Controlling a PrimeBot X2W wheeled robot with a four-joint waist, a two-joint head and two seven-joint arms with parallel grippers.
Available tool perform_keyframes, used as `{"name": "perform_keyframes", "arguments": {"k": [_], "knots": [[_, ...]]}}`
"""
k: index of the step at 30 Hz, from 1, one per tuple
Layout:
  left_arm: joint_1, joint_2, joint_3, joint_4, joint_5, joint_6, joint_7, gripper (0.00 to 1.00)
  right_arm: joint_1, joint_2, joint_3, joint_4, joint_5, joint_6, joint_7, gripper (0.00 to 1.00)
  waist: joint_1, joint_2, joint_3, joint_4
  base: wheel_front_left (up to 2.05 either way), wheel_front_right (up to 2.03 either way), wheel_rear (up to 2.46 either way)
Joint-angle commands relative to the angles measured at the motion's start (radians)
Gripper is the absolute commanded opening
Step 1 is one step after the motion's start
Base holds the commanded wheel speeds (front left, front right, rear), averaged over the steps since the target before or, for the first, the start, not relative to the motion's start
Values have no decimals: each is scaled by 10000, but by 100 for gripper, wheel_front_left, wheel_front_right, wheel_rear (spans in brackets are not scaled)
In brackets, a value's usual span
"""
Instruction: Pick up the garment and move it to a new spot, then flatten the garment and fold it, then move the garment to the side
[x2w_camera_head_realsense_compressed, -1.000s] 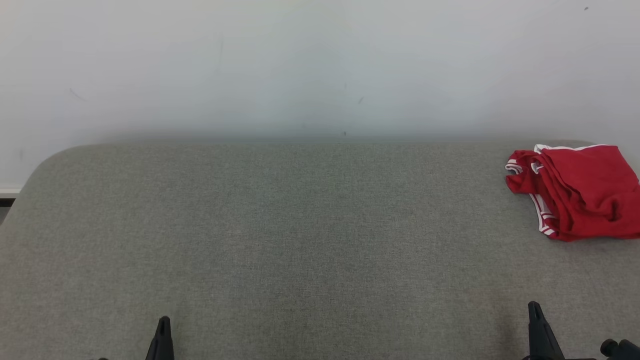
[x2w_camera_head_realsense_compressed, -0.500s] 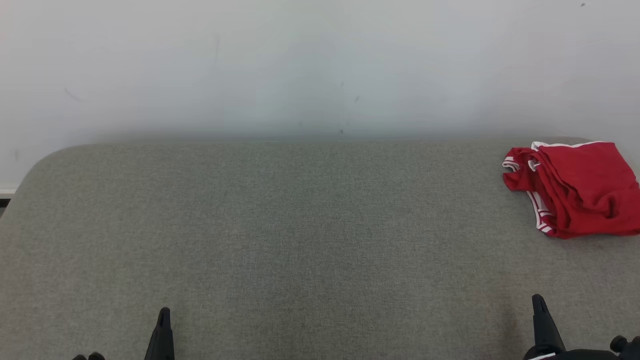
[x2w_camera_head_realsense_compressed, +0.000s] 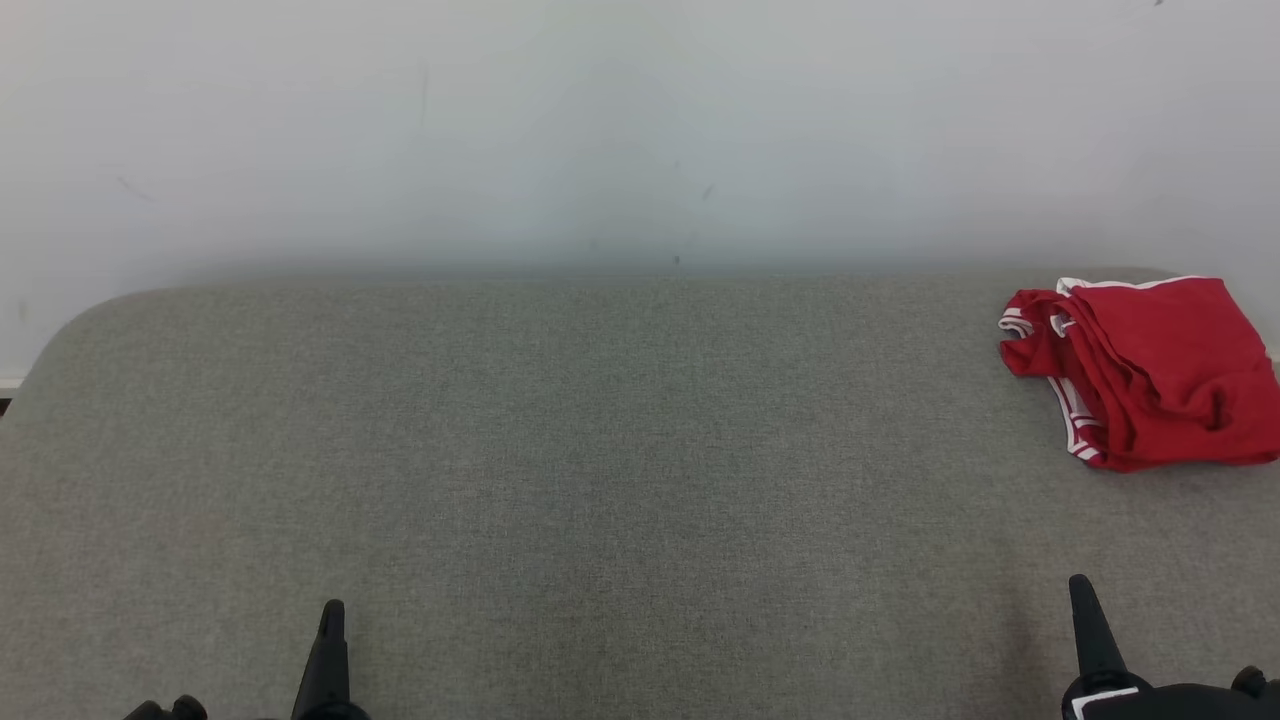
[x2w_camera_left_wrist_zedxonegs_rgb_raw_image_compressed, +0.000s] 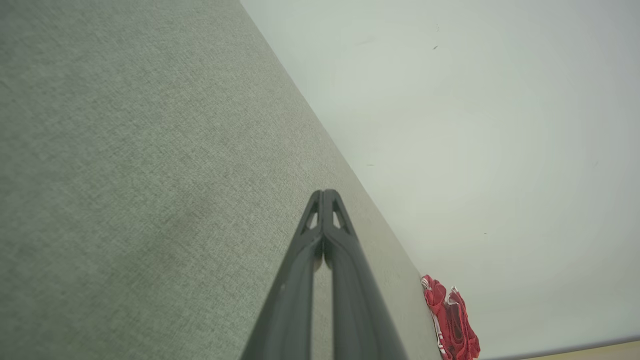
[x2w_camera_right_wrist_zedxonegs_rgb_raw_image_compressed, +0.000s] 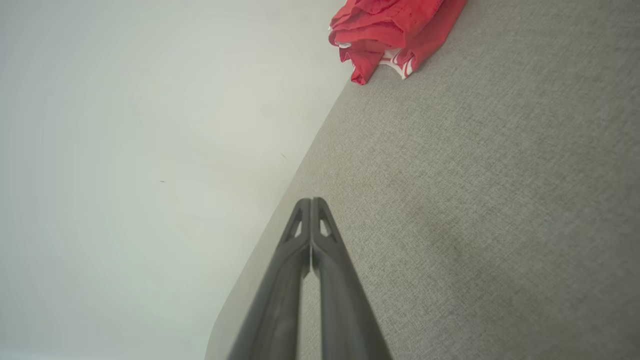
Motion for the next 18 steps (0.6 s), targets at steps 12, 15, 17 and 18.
{"name": "perform_keyframes", "arguments": {"k": [12,15,17,18], "knots": [[-418,24,-44,-132,-1542,-66,286,0,-327,-13,-184,-148,1487,-11,431,0,0,-1,51,-75,0,0,0],[-464,25,-53,-135,-1815,-69,350,0,-358,-14,-217,-153,1798,-12,518,0,0,-1,63,-93,0,0,0],[-490,26,-55,-137,-2022,-71,389,0,-365,-14,-239,-157,1970,-12,579,0,0,-1,71,-105,0,0,0],[-494,25,-58,-139,-2128,-72,413,0,-372,-14,-250,-158,2067,-13,602,0,0,-1,75,-111,0,0,0]]}}
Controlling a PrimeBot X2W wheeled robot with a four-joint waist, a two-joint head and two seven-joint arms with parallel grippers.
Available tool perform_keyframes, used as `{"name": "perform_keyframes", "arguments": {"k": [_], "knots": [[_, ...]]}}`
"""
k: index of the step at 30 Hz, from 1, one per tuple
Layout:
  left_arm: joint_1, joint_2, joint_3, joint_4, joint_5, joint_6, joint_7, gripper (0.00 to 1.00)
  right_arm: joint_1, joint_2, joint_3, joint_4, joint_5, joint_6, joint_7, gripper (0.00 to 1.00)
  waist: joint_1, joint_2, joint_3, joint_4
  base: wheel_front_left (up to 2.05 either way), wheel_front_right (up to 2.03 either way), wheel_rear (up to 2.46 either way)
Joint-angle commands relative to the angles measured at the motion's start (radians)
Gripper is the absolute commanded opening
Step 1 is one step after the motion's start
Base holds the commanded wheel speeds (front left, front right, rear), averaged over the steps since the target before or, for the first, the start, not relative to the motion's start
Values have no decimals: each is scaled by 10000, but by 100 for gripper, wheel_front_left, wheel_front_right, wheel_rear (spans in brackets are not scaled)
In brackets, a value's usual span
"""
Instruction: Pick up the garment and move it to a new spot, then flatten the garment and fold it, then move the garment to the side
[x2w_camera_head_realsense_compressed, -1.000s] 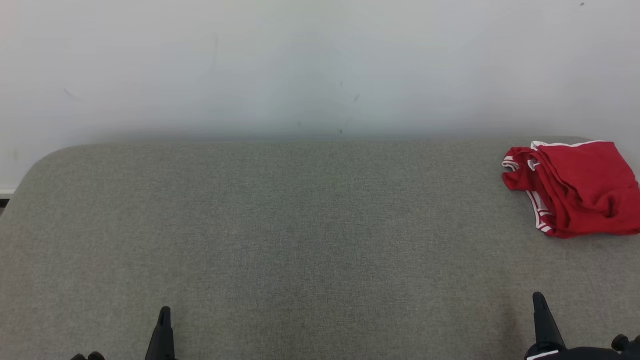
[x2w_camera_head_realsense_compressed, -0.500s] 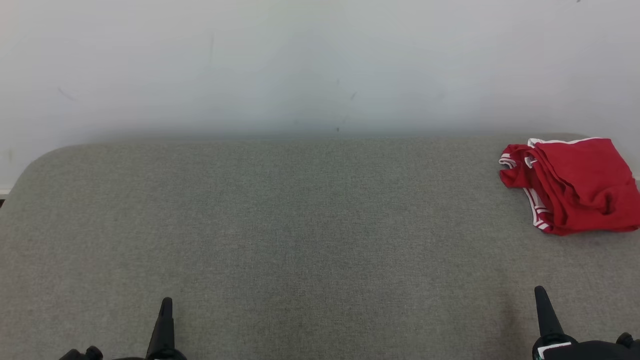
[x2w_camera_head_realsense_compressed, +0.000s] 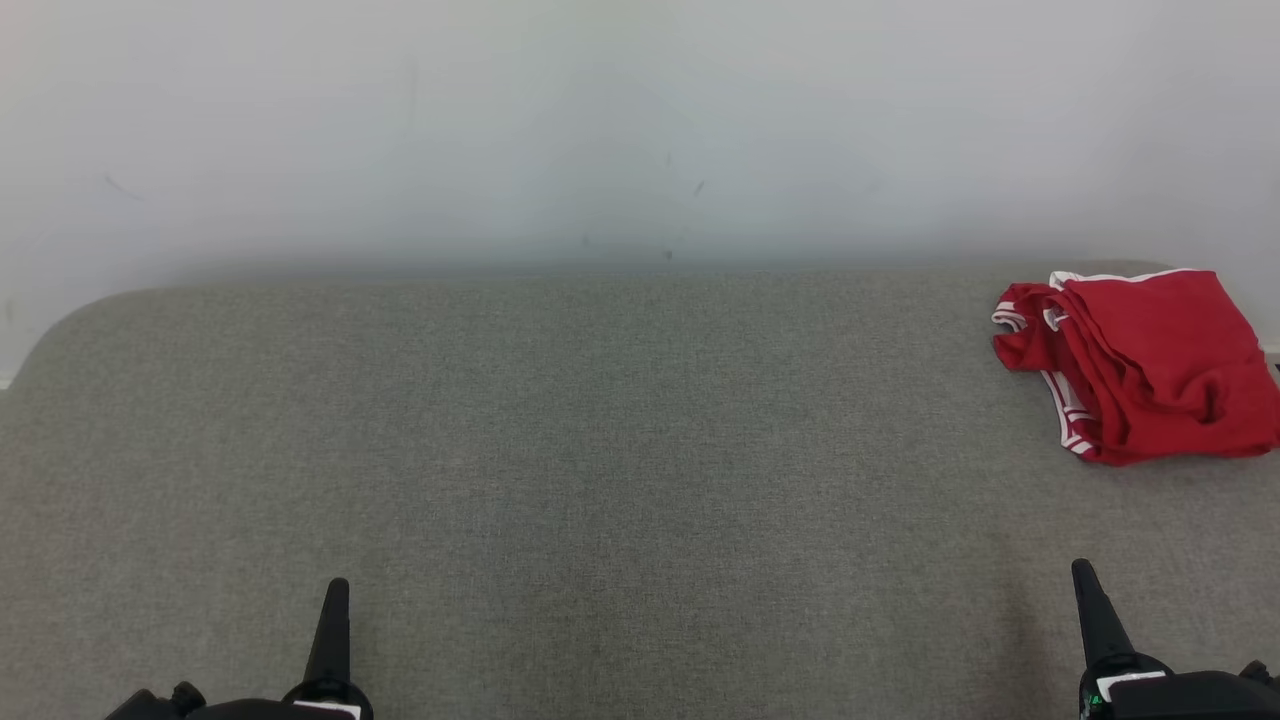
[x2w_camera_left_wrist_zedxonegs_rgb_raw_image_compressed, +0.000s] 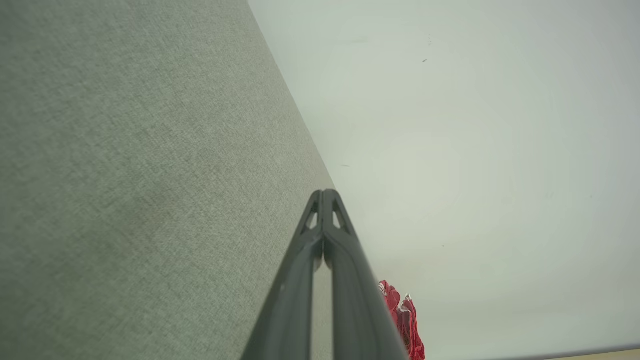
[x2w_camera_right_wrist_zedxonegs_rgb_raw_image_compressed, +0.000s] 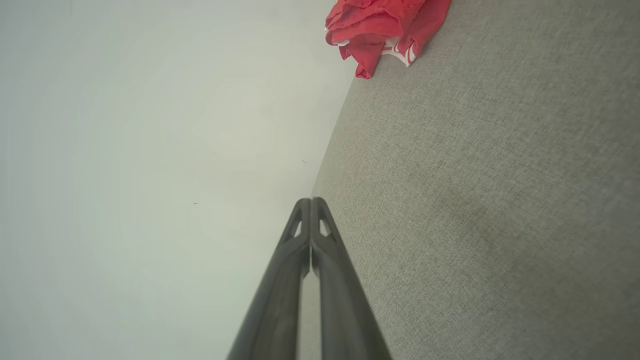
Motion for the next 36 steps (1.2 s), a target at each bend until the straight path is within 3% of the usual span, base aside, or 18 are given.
{"name": "perform_keyframes", "arguments": {"k": [1,36], "knots": [[-177,23,-14,-98,-290,-71,73,0,-118,-12,-52,-97,228,-13,73,0,0,-1,5,-7,0,0,0],[-565,24,-80,-111,-3151,-75,645,0,-430,-10,-364,-135,3079,-19,905,0,0,-1,141,-212,0,0,0]]}}
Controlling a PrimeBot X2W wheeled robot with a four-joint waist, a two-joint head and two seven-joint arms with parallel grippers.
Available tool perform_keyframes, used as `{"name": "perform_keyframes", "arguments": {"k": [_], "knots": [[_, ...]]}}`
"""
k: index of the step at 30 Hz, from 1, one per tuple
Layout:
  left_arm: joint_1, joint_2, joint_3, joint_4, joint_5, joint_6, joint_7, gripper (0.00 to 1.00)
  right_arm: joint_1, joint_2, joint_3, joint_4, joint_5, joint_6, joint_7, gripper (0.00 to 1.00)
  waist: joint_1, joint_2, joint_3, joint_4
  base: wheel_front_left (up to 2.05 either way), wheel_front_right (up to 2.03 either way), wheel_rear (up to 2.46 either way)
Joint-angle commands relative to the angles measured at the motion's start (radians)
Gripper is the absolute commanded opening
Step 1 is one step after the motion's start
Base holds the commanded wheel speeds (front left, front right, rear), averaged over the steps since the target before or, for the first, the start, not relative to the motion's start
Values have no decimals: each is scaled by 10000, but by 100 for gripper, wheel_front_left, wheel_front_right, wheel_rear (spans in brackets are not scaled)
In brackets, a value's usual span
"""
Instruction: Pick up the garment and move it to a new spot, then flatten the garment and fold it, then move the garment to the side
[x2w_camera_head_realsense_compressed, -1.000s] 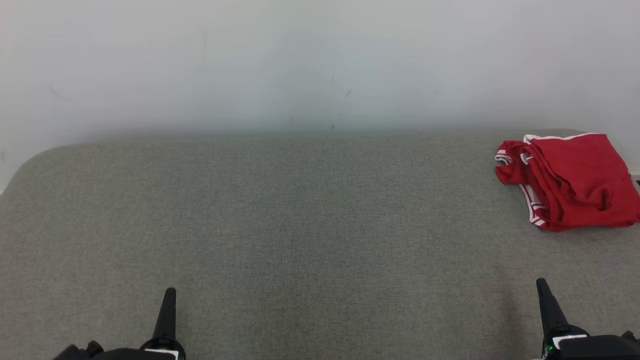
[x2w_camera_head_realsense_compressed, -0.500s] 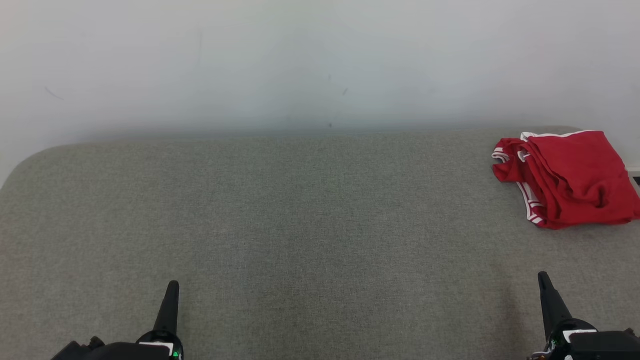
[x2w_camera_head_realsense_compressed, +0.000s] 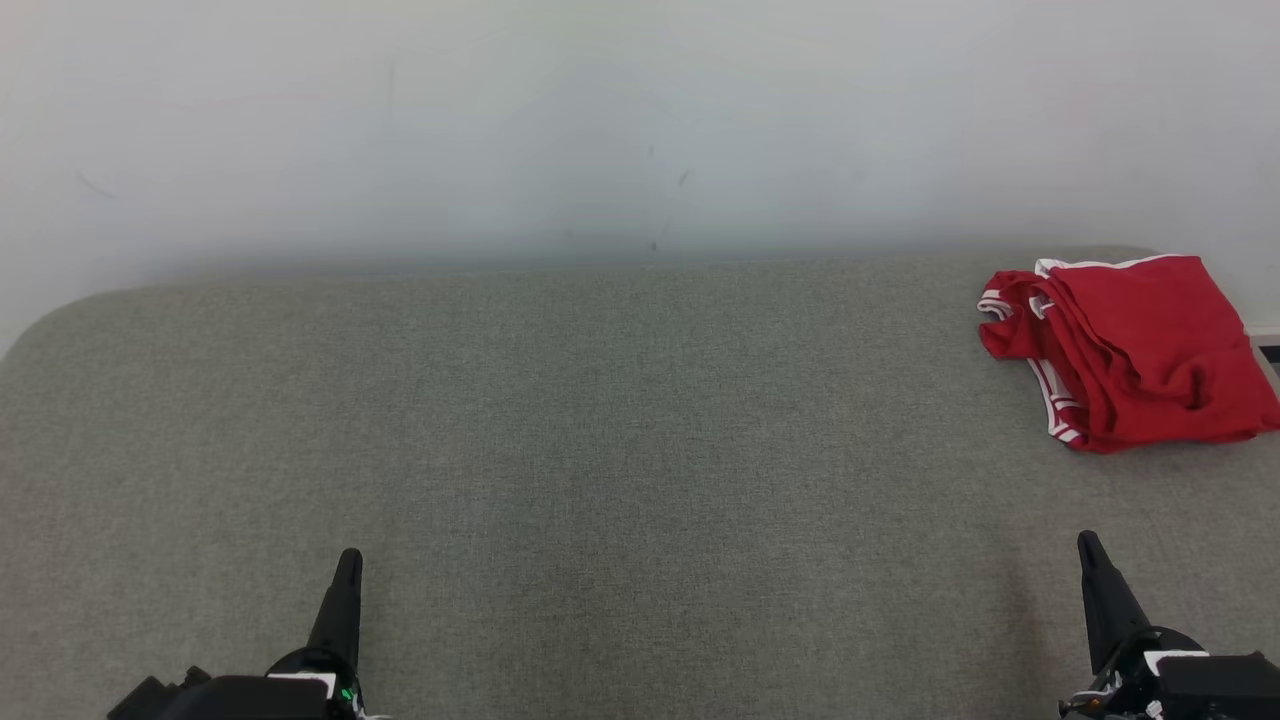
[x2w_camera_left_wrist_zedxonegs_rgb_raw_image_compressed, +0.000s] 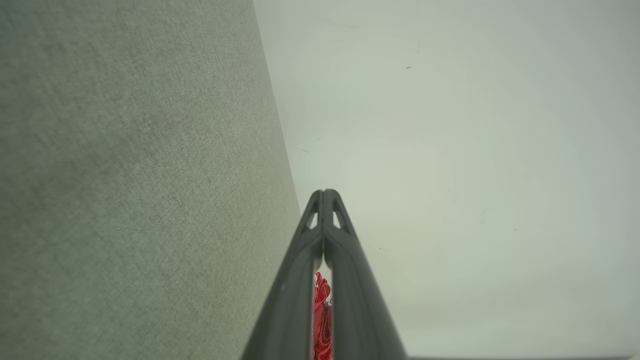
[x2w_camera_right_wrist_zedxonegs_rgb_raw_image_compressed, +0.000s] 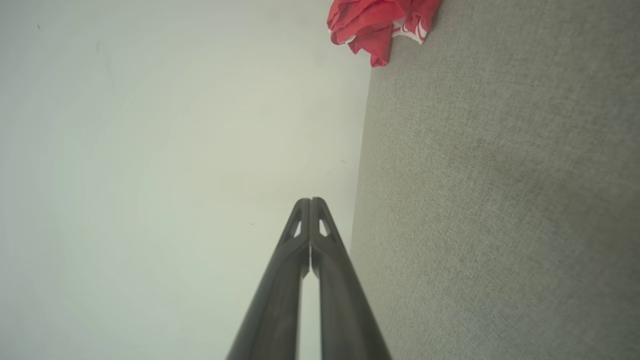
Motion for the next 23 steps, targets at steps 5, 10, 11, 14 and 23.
{"name": "perform_keyframes", "arguments": {"k": [5,10,11,14,23], "knots": [[-176,19,-9,-49,-496,-35,101,0,-111,-5,-75,-44,495,-19,142,0,0,-1,22,-32,0,0,0],[-217,18,-10,-51,-743,-37,162,0,-132,-5,-99,-43,701,-21,204,0,0,-1,36,-53,0,0,0],[-205,18,-10,-50,-725,-37,153,0,-131,-5,-97,-42,674,-19,204,0,0,-1,36,-53,0,0,0],[-202,18,-11,-47,-725,-37,153,0,-130,-5,-94,-42,669,-19,204,0,0,-1,36,-53,0,0,0],[-202,18,-11,-48,-725,-37,153,0,-130,-5,-92,-42,669,-19,204,0,0,-1,36,-53,0,0,0]]}}
